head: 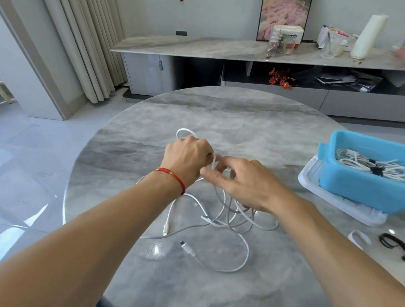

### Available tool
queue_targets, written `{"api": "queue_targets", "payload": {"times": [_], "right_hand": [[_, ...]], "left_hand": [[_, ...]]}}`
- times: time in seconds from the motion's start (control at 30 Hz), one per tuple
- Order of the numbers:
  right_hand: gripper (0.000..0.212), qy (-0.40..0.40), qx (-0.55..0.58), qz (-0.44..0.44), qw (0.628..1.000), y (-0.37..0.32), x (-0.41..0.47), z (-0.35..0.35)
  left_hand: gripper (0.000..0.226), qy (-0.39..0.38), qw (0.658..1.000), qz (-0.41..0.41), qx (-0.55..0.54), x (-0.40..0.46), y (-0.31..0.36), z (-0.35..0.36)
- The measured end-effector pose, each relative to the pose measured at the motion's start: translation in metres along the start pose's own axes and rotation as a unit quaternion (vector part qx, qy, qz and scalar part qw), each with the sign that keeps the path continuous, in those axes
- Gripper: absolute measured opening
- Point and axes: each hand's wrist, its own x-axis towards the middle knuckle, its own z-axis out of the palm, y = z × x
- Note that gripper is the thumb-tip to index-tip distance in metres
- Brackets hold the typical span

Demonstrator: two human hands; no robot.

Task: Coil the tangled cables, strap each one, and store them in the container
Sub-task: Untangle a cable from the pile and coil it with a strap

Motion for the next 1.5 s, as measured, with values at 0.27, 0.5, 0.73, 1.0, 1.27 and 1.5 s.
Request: {"api": "queue_targets", "payload": {"times": [0.27,0.5,0.73,1.0,1.27,1.5], "right_hand": [[0.041,0.111,0.121,-0.078,0.983,0.013,-0.003,-0.017],[0.043,0.124,0.481,-0.188,0.847,0.014,-0.007,-0.038],[0.039,0.245,0.485,-0.151,0.826,0.03,-0.008,-0.049],[0.039,0.048,0.281,0.009,0.959,0.028,-0.004,-0.028],[0.023,0.138,-0.114,-0.023,0.984,0.023,0.01,-0.005],[0.031,0.196,0.512,-0.054,0.835,0.02,0.001,-0.035]], "left_hand": [[0.038,0.009,0.991,-0.103,-0.081,0.0,-0.011,0.007],[0.03,-0.065,0.99,-0.118,-0.045,-0.002,-0.016,0.021],[0.021,-0.097,0.982,-0.142,-0.074,-0.003,-0.026,0.02],[0.024,-0.077,0.993,-0.087,0.031,0.0,-0.002,0.01],[0.029,0.014,0.994,0.044,0.098,-0.007,0.021,-0.01],[0.025,-0.063,0.992,-0.102,0.048,-0.007,-0.008,0.0]]}}
